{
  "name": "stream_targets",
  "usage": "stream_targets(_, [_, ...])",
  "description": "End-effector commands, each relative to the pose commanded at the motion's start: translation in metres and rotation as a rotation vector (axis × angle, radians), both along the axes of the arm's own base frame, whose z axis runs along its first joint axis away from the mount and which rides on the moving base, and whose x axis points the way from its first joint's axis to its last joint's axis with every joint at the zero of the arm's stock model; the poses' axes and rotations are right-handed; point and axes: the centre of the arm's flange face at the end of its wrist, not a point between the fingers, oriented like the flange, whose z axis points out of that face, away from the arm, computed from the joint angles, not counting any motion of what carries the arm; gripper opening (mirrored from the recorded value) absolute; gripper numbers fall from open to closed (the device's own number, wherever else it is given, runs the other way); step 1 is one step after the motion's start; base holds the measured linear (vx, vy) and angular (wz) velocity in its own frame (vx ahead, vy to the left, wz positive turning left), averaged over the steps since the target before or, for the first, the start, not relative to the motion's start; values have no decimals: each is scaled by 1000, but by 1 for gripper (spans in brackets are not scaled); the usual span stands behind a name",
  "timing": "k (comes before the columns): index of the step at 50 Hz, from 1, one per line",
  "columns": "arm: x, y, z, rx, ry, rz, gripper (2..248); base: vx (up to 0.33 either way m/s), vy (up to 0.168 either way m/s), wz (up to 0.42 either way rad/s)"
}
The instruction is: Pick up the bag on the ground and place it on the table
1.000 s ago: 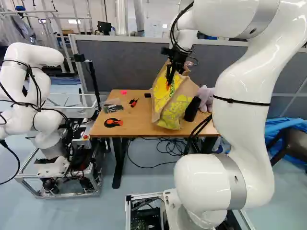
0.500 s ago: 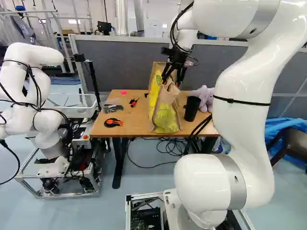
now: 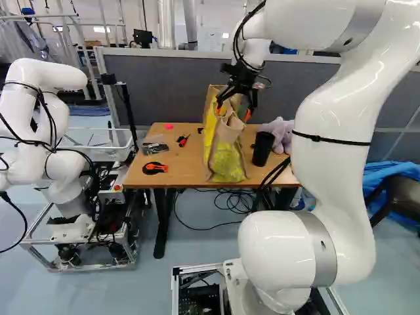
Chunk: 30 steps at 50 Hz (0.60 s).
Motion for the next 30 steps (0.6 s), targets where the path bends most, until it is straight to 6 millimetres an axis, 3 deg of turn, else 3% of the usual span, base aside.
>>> stream_targets(30, [-19,3,47,-12,-85,0,247,0,0,0])
